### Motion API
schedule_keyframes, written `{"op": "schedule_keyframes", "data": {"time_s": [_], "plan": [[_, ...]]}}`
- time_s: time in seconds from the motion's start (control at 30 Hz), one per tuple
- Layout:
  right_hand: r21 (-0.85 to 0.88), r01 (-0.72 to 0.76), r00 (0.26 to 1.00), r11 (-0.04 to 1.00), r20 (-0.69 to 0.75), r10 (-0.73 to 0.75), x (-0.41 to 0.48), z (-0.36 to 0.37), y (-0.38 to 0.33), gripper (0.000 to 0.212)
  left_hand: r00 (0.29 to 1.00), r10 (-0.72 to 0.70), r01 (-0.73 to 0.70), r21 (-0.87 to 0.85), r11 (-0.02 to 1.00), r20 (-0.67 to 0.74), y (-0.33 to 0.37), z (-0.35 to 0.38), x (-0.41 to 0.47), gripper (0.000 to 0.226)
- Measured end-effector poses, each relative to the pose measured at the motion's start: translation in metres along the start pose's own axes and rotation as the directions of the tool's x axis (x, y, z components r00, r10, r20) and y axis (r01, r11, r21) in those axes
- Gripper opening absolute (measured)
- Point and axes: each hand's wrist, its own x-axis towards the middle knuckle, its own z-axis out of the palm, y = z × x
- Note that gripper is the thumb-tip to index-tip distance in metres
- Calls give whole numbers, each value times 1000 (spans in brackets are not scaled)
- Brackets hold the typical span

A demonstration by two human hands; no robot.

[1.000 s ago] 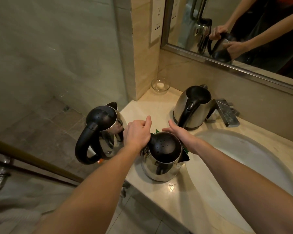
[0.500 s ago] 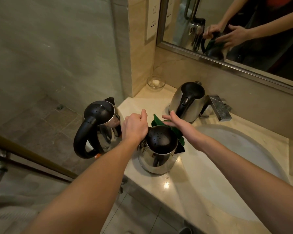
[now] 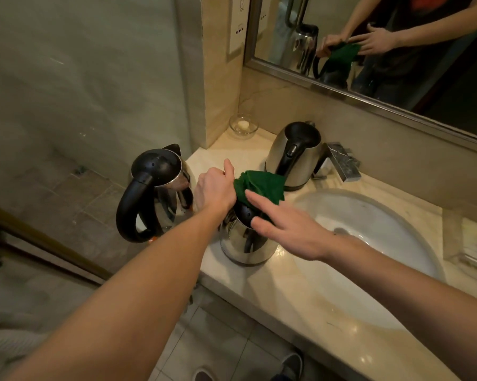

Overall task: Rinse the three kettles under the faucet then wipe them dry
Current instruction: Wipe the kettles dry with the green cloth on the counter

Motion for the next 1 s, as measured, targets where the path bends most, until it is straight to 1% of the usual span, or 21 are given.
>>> {"op": "schedule_keyframes", "data": {"time_s": [0.07,0.17,0.3,0.43,0.53,0.63,0.77,0.87,0.93,0.97,1.0], "plan": [[-139,52,998,989,37,-48,-6,6,-3,79,1000,7,-7,-18,1000,9,0,-1,0,62],[-258,114,993,959,58,-103,-8,12,0,81,1000,1,0,-43,999,19,1,-3,0,61],[-342,138,990,929,70,-122,-5,12,9,83,1000,1,0,-35,999,30,1,-3,0,60],[-420,176,984,890,69,-162,-5,10,9,83,1000,-20,20,-7,1000,24,-1,0,1,65],[-511,248,969,823,129,-211,-11,10,4,84,999,-23,22,18,1000,41,0,-1,1,64],[-528,252,968,811,140,-210,-12,9,7,84,997,-25,22,33,999,68,1,-3,2,61],[-482,207,978,851,86,-189,-4,7,9,80,996,-23,19,41,999,81,1,-6,-1,60],[-391,112,993,913,1,-121,4,-1,12,75,998,-2,0,37,999,57,3,-9,-7,60],[-217,9,997,976,-67,-25,14,-6,18,72,999,-11,9,44,999,48,5,-11,-10,59],[-82,-46,995,996,-88,38,20,-8,23,70,999,-18,15,54,998,51,7,-11,-11,59],[72,-103,989,992,-96,110,25,-10,28,67,998,-22,19,63,998,53,8,-12,-11,59]]}}
